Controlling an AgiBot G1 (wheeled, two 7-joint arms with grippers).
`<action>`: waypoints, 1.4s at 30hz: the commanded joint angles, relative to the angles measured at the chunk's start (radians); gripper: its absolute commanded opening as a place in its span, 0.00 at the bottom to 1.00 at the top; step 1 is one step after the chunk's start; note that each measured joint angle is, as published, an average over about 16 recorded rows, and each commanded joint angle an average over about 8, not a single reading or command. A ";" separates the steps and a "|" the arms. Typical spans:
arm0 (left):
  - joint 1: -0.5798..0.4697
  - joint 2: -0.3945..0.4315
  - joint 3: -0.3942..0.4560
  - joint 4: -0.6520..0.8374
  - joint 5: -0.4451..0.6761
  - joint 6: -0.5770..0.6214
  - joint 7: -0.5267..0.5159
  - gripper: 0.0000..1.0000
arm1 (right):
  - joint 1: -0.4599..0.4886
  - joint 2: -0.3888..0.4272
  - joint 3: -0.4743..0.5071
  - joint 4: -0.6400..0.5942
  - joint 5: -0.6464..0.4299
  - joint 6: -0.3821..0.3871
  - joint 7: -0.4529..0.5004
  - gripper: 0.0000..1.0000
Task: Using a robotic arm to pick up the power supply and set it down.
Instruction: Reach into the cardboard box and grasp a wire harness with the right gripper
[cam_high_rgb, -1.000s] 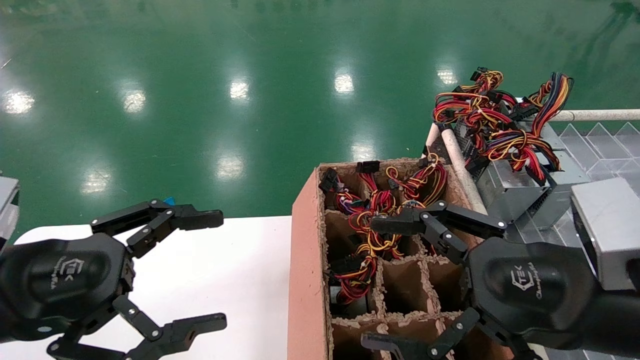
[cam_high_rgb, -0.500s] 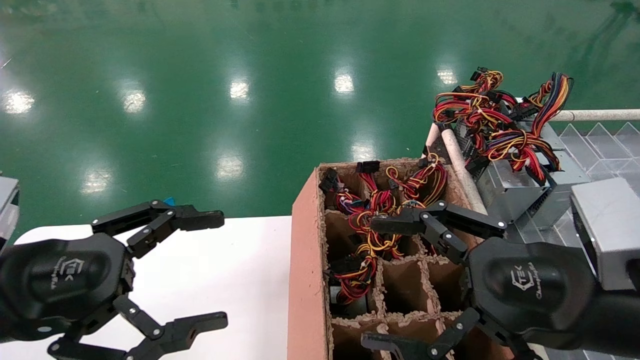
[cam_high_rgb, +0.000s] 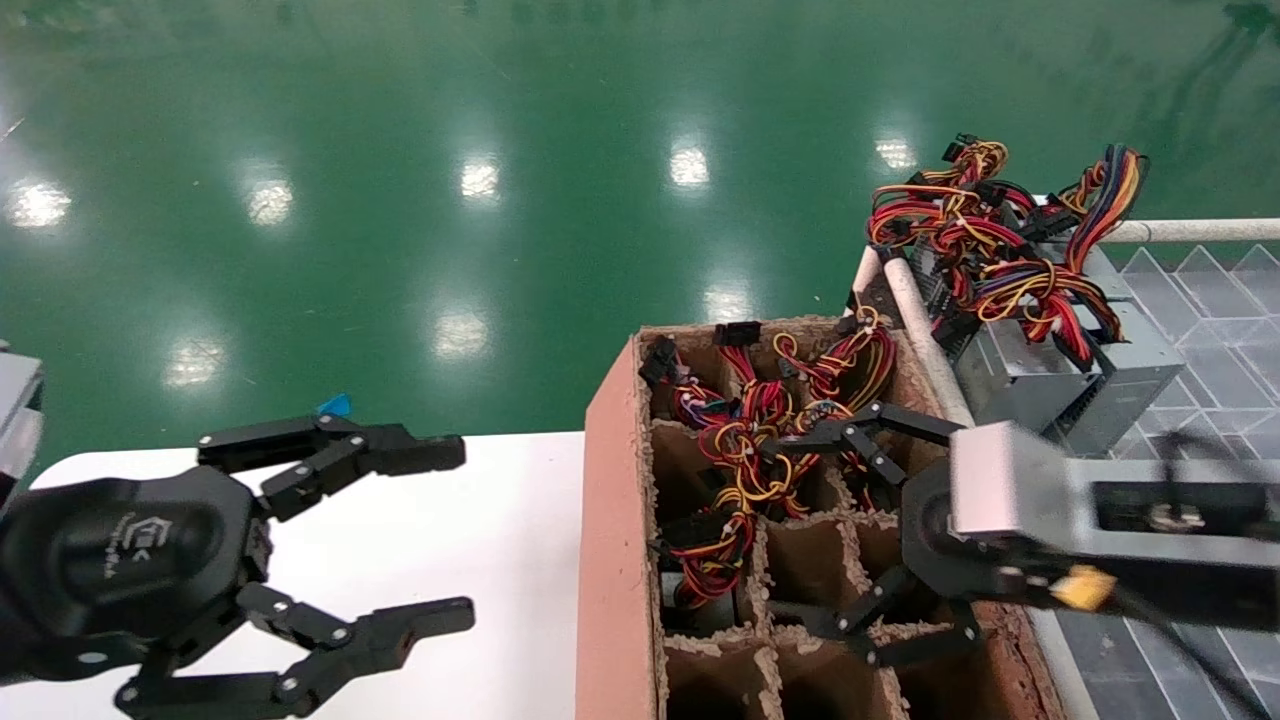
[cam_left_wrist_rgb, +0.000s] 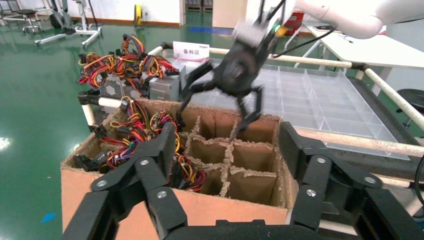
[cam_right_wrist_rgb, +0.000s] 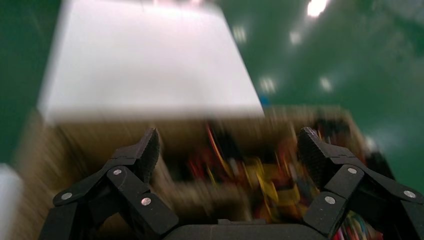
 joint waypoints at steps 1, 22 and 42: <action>0.000 0.000 0.000 0.000 0.000 0.000 0.000 0.00 | 0.029 -0.014 -0.027 -0.013 -0.084 0.012 -0.032 1.00; 0.000 0.000 0.000 0.000 0.000 0.000 0.000 0.00 | 0.135 -0.092 -0.068 -0.114 -0.231 0.039 -0.230 0.00; 0.000 0.000 0.000 0.000 0.000 0.000 0.000 0.00 | 0.146 -0.095 -0.084 -0.076 -0.303 0.073 -0.305 0.00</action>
